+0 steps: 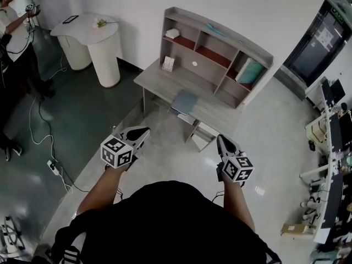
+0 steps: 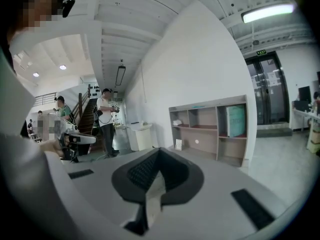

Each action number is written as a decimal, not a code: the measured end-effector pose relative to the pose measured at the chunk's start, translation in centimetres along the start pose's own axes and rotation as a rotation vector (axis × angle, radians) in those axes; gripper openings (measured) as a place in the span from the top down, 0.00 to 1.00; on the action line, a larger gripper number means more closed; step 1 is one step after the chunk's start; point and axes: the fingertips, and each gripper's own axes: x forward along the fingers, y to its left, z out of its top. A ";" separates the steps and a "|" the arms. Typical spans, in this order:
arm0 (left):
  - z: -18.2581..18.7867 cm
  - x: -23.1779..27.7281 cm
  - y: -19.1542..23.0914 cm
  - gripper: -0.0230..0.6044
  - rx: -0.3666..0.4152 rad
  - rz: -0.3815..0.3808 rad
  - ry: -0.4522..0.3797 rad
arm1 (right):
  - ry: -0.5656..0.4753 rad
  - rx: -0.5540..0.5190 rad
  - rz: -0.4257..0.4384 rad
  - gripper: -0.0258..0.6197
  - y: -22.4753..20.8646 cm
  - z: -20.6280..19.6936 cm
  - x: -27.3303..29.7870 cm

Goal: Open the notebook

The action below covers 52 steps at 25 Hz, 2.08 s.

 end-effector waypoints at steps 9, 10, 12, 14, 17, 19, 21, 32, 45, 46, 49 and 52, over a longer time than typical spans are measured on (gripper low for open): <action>0.0 0.5 1.3 0.95 -0.018 -0.002 0.006 | 0.014 -0.012 -0.016 0.96 -0.3 -0.2 1.6; 0.1 0.8 1.4 0.95 -0.015 -0.002 0.007 | 0.015 -0.008 -0.017 0.96 -0.6 -0.3 1.8; 0.2 1.4 1.6 0.95 -0.010 0.000 0.009 | 0.015 0.000 -0.018 0.96 -1.4 -0.5 2.2; 0.3 1.9 1.8 0.95 -0.010 0.004 0.013 | 0.019 0.008 -0.021 0.96 -2.2 -0.6 2.7; 0.4 3.0 2.2 0.95 -0.010 0.011 0.025 | 0.022 0.021 -0.017 0.96 -3.4 -0.5 3.7; 0.5 4.1 2.4 0.95 -0.009 0.013 0.032 | 0.024 0.028 -0.012 0.96 -4.2 -0.6 4.4; 0.7 5.2 2.6 0.95 -0.008 0.012 0.038 | 0.030 0.032 -0.005 0.96 -5.1 -0.6 5.1; 1.3 12.0 4.1 0.95 -0.020 0.014 0.068 | 0.066 0.039 0.026 0.96 -10.4 0.0 9.5; 2.2 18.4 5.7 0.95 -0.047 0.045 0.097 | 0.094 0.035 0.083 0.96 -15.8 1.3 14.2; 2.2 18.9 5.7 0.95 -0.047 0.048 0.101 | 0.094 0.034 0.089 0.96 -16.1 1.4 14.5; 2.2 20.3 5.8 0.95 -0.054 0.058 0.109 | 0.097 0.032 0.107 0.96 -17.3 1.5 15.2; 2.4 22.2 5.8 0.95 -0.063 0.063 0.110 | 0.104 0.034 0.120 0.96 -18.9 1.6 16.1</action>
